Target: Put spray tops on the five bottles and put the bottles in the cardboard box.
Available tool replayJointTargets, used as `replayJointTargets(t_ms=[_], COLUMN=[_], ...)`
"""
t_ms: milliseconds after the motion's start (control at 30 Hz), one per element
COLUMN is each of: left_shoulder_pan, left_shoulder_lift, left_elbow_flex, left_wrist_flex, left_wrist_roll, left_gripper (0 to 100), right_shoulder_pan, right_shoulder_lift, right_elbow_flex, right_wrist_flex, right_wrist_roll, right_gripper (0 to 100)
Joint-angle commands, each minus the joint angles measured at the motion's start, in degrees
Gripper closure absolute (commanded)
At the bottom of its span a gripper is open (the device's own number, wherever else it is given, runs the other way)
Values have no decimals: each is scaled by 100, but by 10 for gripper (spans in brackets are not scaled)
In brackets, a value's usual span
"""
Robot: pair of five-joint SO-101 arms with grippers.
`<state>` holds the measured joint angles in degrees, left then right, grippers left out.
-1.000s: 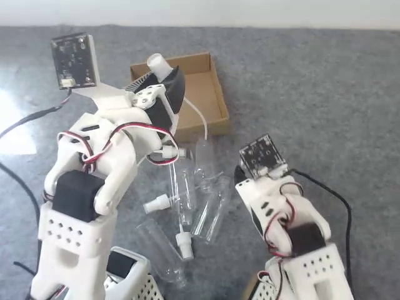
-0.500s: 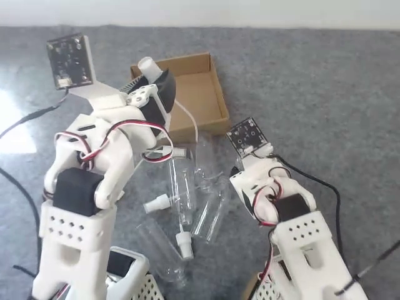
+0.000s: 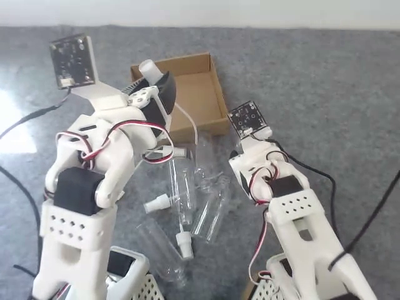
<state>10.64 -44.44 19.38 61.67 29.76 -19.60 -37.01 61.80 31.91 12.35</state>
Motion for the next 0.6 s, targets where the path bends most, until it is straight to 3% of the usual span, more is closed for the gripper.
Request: replayJointTargets(t_ms=[0,367,567], left_shoulder_pan=[-35,-35,-18], left_shoulder_lift=[-141,-949,-1890], left_elbow_flex=[-48,312,1112], left_wrist_flex=[26,53,-571], left_wrist_roll=[26,18,-308], left_gripper=[987,987,987], right_shoulder_pan=[145,259,233], right_shoulder_lift=[400,462,-198], right_elbow_flex=[-229,-211,-193], right_wrist_flex=[-374,-505,84], right_wrist_roll=[-62,-62,-70], right_gripper=[848,848,848])
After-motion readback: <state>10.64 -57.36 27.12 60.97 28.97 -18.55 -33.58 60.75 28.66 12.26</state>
